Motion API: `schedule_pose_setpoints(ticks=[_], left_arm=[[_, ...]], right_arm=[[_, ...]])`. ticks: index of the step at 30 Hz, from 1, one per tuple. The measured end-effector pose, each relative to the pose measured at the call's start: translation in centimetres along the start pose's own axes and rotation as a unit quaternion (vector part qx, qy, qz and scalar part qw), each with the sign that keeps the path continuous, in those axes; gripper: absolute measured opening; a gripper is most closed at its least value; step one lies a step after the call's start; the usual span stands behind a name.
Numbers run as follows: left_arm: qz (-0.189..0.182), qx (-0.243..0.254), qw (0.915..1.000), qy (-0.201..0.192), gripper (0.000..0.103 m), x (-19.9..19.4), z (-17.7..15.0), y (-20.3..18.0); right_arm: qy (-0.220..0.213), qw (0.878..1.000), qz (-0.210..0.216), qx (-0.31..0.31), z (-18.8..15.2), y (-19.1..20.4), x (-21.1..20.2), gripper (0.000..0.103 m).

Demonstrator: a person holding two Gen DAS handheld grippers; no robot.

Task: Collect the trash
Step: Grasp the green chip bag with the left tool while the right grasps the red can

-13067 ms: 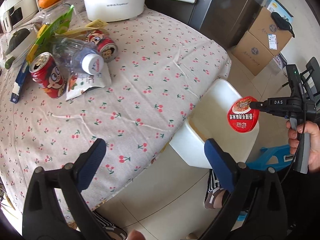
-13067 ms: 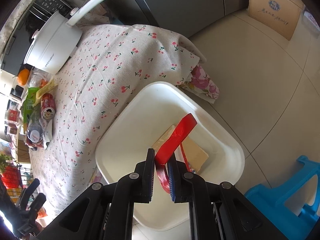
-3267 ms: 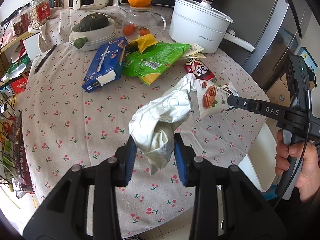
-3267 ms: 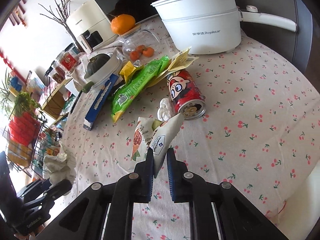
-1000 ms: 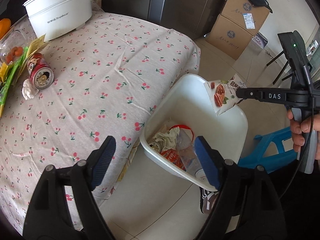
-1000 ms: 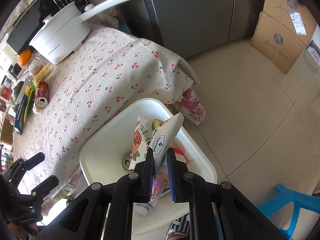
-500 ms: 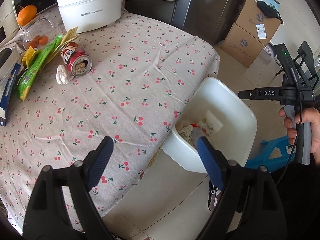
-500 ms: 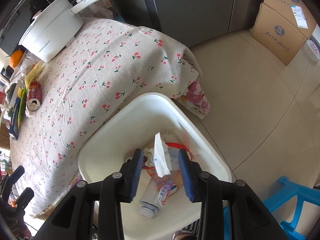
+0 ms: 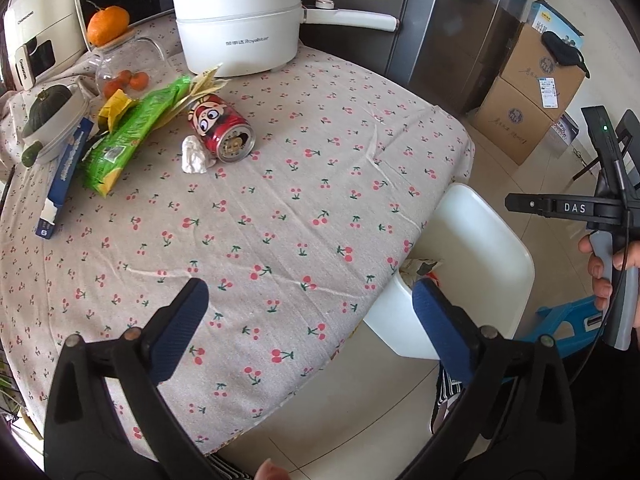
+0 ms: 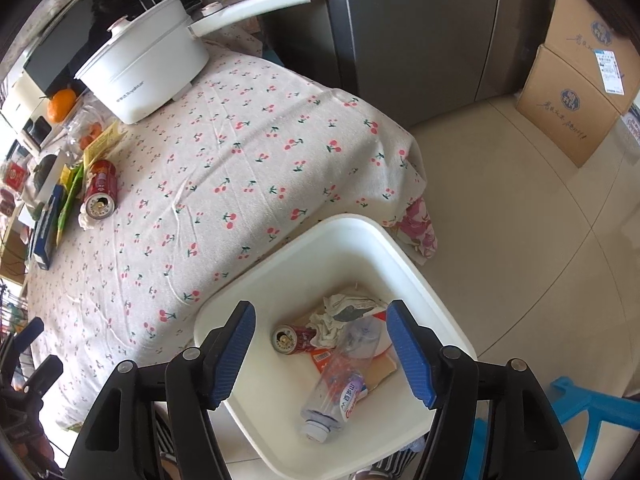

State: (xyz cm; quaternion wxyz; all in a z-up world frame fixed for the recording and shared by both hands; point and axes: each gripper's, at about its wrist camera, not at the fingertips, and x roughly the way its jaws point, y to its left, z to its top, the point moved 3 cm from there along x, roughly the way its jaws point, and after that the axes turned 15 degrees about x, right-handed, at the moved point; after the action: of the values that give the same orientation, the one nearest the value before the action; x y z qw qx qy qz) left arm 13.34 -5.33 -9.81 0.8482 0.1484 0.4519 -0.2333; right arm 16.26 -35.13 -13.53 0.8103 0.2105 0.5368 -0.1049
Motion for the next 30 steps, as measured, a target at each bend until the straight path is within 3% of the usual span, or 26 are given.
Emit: schedule_pose_setpoints(ticks=[7, 13, 20, 30], left_arm=[[0.039, -0.059, 0.9973, -0.02, 0.102, -1.2, -1.2, 4.5], [0.076, -0.112, 0.9902, -0.035, 0.102, -1.9, -2.8, 8.7], [0.145, -0.103, 0.9836, -0.033, 0.102, -1.3, -2.9, 12.9], [0.163, -0.049, 0.9852, -0.012, 0.102, 2.9, 0.1, 16.5]], right_arm=[[-0.016, 0.999, 0.024, -0.035, -0.4, 4.6, -0.9, 0.082], [-0.014, 0.997, 0.028, -0.07, -0.9, 8.8, 0.0, 0.084], [-0.019, 0.994, 0.03, -0.107, -0.2, 13.9, 1.6, 0.084], [-0.029, 0.989, 0.055, -0.131, 1.1, 20.2, 4.4, 0.084]])
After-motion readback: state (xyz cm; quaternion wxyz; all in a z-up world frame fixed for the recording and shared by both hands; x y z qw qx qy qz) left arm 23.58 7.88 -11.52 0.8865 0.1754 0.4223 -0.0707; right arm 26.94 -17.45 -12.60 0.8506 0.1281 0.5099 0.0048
